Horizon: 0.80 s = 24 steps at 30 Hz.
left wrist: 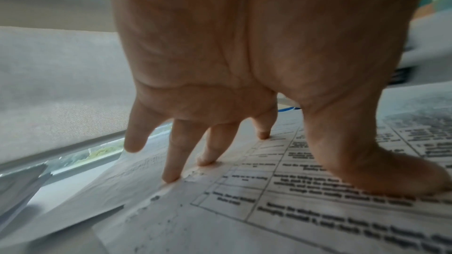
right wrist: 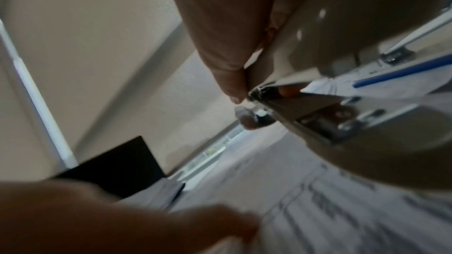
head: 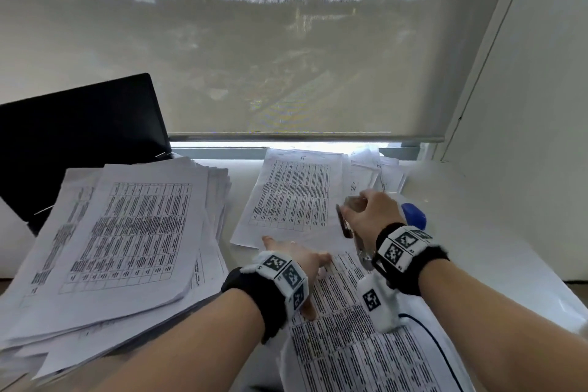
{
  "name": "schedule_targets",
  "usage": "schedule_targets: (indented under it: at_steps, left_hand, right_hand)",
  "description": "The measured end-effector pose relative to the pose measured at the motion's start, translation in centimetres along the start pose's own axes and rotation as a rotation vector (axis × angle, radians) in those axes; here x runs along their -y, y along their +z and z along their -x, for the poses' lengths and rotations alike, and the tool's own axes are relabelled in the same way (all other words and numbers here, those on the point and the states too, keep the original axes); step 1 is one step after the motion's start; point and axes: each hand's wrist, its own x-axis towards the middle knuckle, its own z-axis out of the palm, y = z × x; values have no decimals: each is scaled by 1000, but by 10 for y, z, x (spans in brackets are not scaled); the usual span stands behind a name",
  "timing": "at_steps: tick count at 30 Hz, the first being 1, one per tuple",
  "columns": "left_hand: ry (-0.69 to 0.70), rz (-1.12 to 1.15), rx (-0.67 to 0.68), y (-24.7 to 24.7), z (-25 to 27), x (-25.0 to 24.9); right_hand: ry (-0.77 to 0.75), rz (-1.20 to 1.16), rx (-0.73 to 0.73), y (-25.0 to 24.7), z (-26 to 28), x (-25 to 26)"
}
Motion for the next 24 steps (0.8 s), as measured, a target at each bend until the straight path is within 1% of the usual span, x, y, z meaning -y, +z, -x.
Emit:
schedule_targets:
  at_steps: [2,4,6,10,12,14,17,18,20,22,24]
  left_hand:
    - [-6,27,-13,1,0,1]
    - [-18,53,7,4,-3,2]
    - [-40,75,8,7,-4,4]
    - [-75,45,-40,1,3,-8]
    - [-39,5,-75,0,9,-20]
    - [25,6,-111,3,12,-35]
    - [60,-29,-66,8,10,-49]
    - [65,14,-45,10,9,-51]
    - [33,125,-13,14,4,-52]
    - [16,108,-2,19,3,-57]
    - [-10,52,-56,27,-3,-62]
  right_hand:
    - [7,-64,53,-3,18,-10]
    - [5,-130,109,-9,39,-24]
    - [3,-132,145,-18,59,-39]
    - [82,-88,93,-40,94,-76]
    - [156,-101,87,-52,115,-97]
    - [203,-87,110,-66,140,-116]
    - [289,-229,117,-87,185,-143]
    - [310,-247,123,-92,200,-156]
    - [394,-236,189,-98,227,-180]
    - [492,-171,287,-93,248,-207]
    - [568,-59,381,-79,260,-231]
